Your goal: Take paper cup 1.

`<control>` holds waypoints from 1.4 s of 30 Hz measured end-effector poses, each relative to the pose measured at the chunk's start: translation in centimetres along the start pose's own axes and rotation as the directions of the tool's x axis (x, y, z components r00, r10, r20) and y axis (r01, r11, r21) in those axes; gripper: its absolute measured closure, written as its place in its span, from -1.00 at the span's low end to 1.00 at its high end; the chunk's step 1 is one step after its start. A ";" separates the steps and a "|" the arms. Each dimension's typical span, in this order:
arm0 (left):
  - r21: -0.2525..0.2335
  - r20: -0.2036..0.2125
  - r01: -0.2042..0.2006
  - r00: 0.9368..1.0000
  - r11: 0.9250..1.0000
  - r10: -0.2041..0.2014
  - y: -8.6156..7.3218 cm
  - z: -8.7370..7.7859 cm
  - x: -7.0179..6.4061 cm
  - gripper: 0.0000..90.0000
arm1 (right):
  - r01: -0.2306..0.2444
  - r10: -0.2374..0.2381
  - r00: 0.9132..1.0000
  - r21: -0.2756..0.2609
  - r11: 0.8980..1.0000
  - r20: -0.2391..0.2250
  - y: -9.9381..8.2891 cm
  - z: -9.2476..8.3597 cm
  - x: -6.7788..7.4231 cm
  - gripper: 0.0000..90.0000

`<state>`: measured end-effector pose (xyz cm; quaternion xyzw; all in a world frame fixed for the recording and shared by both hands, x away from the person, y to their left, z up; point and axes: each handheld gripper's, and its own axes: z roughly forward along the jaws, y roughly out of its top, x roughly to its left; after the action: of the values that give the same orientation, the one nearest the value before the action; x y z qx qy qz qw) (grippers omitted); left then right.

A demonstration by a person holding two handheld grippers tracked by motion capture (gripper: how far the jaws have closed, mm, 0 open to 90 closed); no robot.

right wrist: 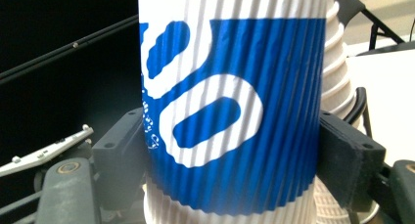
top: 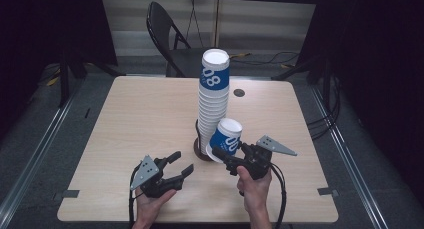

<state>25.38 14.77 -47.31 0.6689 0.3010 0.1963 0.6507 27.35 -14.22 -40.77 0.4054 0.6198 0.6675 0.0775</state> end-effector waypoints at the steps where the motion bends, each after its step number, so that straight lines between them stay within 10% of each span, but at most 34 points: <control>1: -0.004 0.008 -0.013 1.000 1.000 0.013 0.2 0.1 0.0 -0.15 | -0.016 0.016 1.000 -0.001 1.000 -0.012 -0.4 0.2 0.0 -0.51; 20: -0.034 0.064 -0.035 0.997 0.999 0.037 -0.7 1.0 -1.2 0.13 | -0.164 0.163 0.985 -0.012 0.986 -0.052 -4.5 0.3 -0.6 -0.51; 42: -0.101 0.010 -0.102 0.995 0.990 0.103 -2.2 2.0 -3.1 0.34 | -0.340 0.334 0.924 0.002 0.940 -0.185 -7.8 0.5 -0.4 -0.52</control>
<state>24.06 11.18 -49.27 0.6515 0.2512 0.2393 0.6747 24.84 -12.38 -47.91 0.4417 0.5353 0.7144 -0.0895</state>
